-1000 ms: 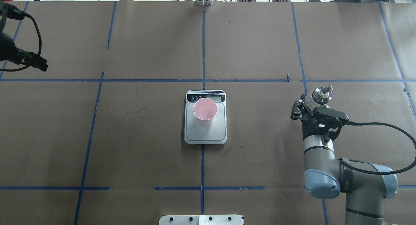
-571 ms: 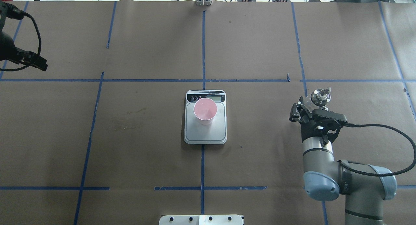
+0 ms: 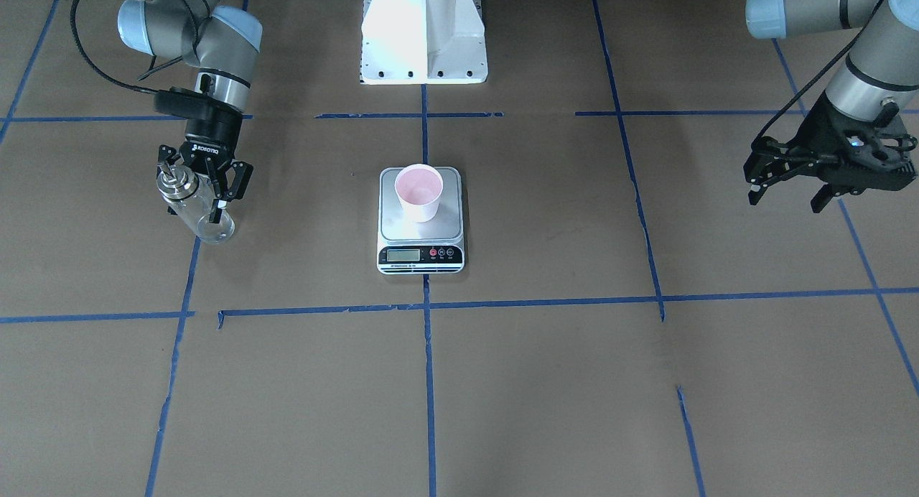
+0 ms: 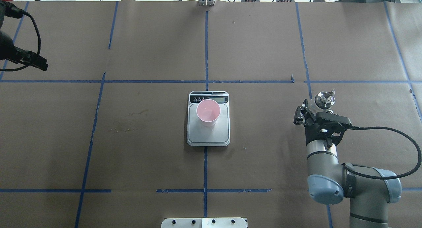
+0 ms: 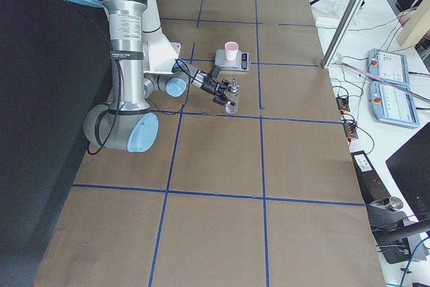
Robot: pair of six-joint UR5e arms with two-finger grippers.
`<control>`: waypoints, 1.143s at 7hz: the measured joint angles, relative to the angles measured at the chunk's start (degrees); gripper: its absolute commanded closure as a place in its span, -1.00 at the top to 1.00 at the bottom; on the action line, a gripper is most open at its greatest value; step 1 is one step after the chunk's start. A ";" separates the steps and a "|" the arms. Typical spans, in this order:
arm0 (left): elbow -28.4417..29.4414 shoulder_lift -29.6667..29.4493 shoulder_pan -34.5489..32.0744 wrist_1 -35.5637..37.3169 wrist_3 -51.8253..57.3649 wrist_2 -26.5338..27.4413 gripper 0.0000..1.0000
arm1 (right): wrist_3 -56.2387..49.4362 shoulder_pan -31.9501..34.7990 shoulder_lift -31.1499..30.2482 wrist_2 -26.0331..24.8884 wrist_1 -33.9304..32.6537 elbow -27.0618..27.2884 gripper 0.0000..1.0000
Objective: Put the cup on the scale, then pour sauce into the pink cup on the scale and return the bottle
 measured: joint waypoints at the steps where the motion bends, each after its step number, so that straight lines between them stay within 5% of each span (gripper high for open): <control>1: -0.01 0.00 -0.04 0.00 0.00 -0.04 0.76 | 0.00 0.00 0.04 0.04 0.00 0.01 -1.00; 2: -0.05 0.00 -0.10 0.00 0.00 -0.06 0.76 | 0.00 -0.04 0.04 0.06 0.00 0.00 -0.92; 3: -0.08 0.00 -0.14 0.00 0.00 -0.06 0.76 | 0.00 -0.07 0.01 0.10 0.00 -0.01 0.98; 8: 0.20 -0.27 -0.13 0.00 0.00 -0.07 0.76 | -0.06 -1.31 -0.42 0.10 0.09 0.22 1.00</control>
